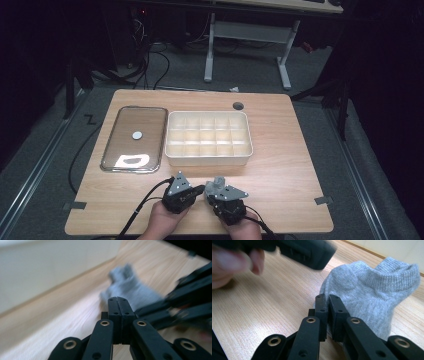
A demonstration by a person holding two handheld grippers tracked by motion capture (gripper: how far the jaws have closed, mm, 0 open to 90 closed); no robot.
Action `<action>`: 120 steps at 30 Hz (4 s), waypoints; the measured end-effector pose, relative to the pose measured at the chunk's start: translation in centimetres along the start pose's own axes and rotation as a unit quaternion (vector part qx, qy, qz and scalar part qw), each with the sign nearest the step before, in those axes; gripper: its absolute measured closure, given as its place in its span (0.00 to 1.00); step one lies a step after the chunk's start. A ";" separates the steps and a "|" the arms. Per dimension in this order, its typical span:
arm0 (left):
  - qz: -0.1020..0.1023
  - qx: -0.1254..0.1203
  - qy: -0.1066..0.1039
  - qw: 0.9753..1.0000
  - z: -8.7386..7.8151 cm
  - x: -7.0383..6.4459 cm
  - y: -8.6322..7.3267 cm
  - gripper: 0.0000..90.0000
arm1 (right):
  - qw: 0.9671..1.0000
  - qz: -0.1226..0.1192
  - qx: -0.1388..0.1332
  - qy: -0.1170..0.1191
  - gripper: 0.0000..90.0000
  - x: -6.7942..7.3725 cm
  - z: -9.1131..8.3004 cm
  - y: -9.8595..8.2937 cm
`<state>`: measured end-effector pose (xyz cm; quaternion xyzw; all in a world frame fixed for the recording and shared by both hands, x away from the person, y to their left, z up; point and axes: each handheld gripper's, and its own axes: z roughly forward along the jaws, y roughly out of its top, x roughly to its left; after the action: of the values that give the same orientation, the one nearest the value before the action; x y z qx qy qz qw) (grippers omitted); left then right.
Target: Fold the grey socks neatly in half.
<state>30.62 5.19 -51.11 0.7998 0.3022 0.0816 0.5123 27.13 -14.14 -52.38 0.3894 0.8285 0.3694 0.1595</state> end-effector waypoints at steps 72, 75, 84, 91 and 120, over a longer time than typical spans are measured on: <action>0.025 0.028 -0.019 0.999 2.1 -2.1 0.7 0.94 | 0.999 0.015 0.006 -0.045 0.95 -2.9 -1.2 -1.0; 0.044 0.073 0.021 0.996 3.4 -1.9 -0.1 0.96 | 0.999 0.016 0.006 -0.045 0.95 -2.9 -1.2 -1.0; 0.059 0.072 0.039 0.995 3.5 -1.0 -0.7 0.98 | 0.999 0.022 0.000 -0.050 0.95 -3.0 -1.0 -1.0; 0.057 0.072 0.038 0.995 3.5 -1.0 -0.7 0.98 | 0.996 0.059 -0.017 -0.070 0.78 -2.7 -2.4 -0.4; 0.015 0.045 0.023 0.999 3.1 -0.9 -0.8 0.86 | 0.989 0.148 0.004 -0.013 0.71 -3.8 -1.1 -1.0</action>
<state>30.93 2.55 -53.03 0.8240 0.3055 0.0942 0.4677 28.50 -17.99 -52.48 0.5135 0.7610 0.3804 0.1120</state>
